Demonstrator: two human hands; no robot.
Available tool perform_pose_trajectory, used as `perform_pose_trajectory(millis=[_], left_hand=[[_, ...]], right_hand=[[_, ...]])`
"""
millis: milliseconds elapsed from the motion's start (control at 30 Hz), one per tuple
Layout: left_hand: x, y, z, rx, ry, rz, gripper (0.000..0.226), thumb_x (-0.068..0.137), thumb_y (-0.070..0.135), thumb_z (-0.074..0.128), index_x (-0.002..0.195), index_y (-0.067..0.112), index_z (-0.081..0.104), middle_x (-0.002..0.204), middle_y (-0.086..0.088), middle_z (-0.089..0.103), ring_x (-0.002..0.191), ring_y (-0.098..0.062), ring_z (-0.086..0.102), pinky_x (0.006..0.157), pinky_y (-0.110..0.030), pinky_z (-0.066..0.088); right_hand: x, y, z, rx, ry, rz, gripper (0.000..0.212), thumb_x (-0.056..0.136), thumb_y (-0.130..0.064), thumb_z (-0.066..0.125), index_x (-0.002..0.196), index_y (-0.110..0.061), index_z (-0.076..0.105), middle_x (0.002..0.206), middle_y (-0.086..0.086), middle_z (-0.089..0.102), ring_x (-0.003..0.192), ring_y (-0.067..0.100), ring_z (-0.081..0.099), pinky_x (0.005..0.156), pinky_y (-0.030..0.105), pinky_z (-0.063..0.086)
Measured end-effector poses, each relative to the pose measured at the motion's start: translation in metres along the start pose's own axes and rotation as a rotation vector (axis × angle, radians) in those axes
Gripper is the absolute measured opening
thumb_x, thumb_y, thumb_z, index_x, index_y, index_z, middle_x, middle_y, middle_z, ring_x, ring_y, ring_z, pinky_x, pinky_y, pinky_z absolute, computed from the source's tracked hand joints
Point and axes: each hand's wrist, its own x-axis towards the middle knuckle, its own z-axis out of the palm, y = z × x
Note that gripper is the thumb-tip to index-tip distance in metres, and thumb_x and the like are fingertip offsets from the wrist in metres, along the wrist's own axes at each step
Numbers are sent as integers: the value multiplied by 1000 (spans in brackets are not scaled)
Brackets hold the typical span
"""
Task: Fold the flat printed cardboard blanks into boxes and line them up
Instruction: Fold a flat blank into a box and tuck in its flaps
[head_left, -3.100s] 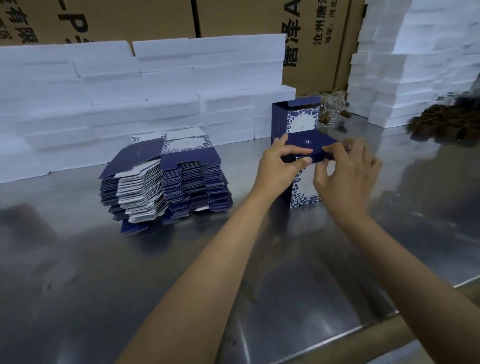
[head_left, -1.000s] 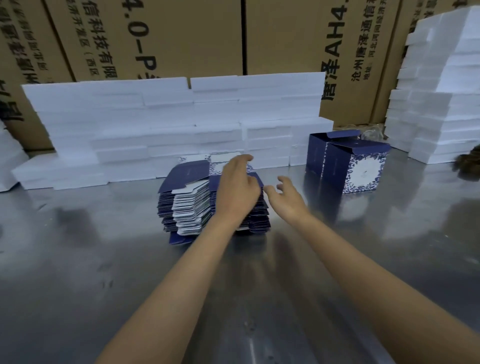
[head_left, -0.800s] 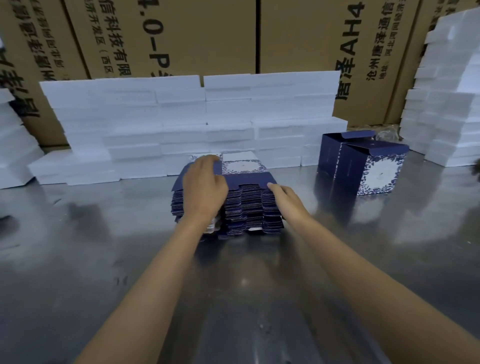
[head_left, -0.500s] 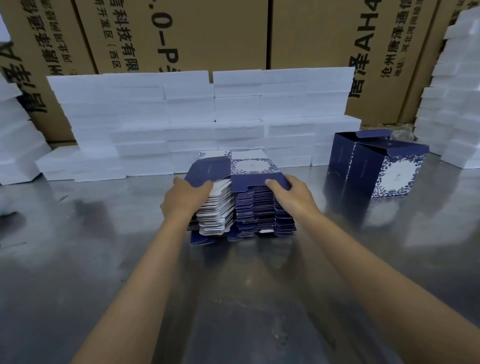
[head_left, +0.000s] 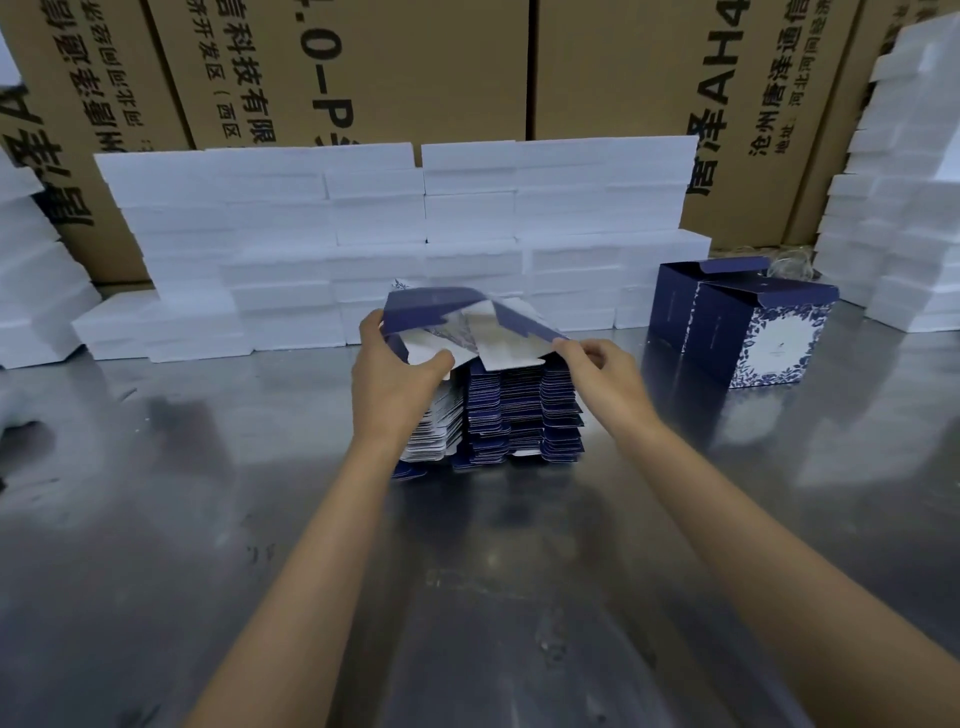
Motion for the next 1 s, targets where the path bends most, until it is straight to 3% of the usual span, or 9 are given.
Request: perform_pose_trajectory(millis=[100,267,333,400,500,633,767,867,1000], left_hand=[[-14,11,7,-127,-79,67,78,83,1,64,148,31,32,114,20,62,94,18,57,75,-9,44],[-46,25,22,-217,-171,252,80,86,-9,44,150,37,37,149,17,48,109,25,48,79,2,41],[-56,26,26,-186,-230,343,80,86,-10,40,149,39,41,148,26,47,93,19,53,77,0,41],[-61,26,28,-145,-274,415,81,85,-11,36,146,40,46,143,28,51,91,7,58,81,-15,50],[-62,29,31,35,-281,591,77,80,-11,33,142,27,56,146,8,55,132,-15,53,110,-43,43],[-66,32,36,435,-352,766,66,81,7,42,140,34,58,157,3,42,149,-24,30,118,-51,27],[-65,24,39,295,-537,484,53,85,44,57,137,48,53,166,15,12,154,-9,1,124,-40,-2],[-46,24,31,-100,-329,160,69,91,28,71,150,35,37,149,18,39,142,-8,38,118,-32,32],[-23,7,15,-363,-441,-140,59,89,21,75,142,22,50,119,6,72,108,-10,69,91,-24,53]], right_hand=[[-10,-5,-10,62,-32,46,35,98,-53,53,106,-22,66,103,-9,67,83,-5,61,73,22,44],[-20,-3,-39,512,-105,311,51,102,-54,40,99,-9,64,96,7,72,87,22,67,73,35,53],[-25,8,-52,684,-180,385,62,99,-61,38,111,-5,61,97,12,68,92,28,64,73,37,52],[-29,18,-65,807,-273,418,81,93,-72,40,129,-3,62,114,13,69,106,31,62,80,40,55],[-34,23,-80,833,-364,377,91,80,-87,47,129,-14,71,128,11,71,112,30,70,73,41,61],[-27,21,-88,819,-218,310,49,92,-41,70,130,-11,68,115,9,76,98,27,76,69,38,62],[-22,27,-100,796,-131,277,26,94,-23,69,118,-12,72,108,8,78,92,28,77,62,41,62],[-24,34,-99,774,-153,235,17,92,-23,72,108,-19,78,110,6,78,94,25,77,65,39,62],[-24,38,-88,761,-246,184,13,90,-25,73,99,-25,83,113,5,77,97,22,76,70,36,62]])
